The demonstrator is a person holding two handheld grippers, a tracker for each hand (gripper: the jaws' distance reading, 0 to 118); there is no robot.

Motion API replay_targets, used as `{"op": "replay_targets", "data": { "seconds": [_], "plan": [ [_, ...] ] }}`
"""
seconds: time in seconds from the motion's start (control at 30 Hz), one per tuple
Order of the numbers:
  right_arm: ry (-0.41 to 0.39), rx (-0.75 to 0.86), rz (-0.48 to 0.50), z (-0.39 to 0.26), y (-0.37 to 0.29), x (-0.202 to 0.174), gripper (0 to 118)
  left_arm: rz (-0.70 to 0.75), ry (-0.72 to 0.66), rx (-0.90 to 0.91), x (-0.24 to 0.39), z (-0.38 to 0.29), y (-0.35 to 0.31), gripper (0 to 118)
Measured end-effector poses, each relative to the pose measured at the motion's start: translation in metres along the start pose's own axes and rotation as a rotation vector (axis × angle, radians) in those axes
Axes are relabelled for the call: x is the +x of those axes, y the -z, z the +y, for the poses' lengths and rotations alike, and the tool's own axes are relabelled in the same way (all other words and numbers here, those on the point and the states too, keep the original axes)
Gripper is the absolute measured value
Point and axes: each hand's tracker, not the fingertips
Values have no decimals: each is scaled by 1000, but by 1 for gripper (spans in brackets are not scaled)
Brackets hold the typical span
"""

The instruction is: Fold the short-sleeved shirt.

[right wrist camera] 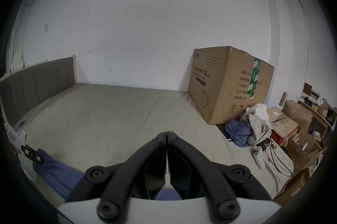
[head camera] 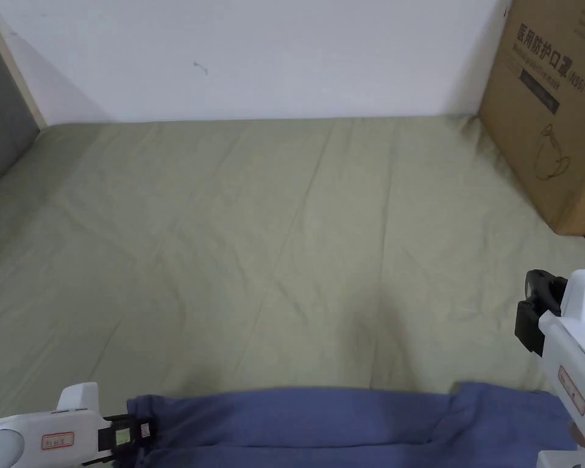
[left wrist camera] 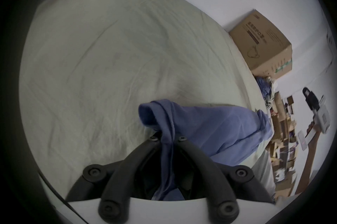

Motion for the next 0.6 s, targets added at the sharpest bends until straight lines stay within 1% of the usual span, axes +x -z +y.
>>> {"op": "replay_targets", "data": {
  "seconds": [0.1, 0.2, 0.27, 0.47, 0.6],
  "plan": [
    [8, 9, -1, 3, -2, 4, 0, 0, -30, 32, -1, 7, -20, 7],
    [11, 20, 1, 6, -5, 4, 0, 10, -27, 56, 0, 13, -38, 6],
    [15, 28, 6, 8, -6, 5, 0, 52, 1, 75, -2, 15, -51, 6],
    [29, 46, 15, 12, -11, 7, 0, 168, -31, 94, -15, 17, -80, 6],
    [38, 54, 21, 13, -14, 11, 0, 220, -69, 75, 8, 19, -84, 6]
  ]
}}
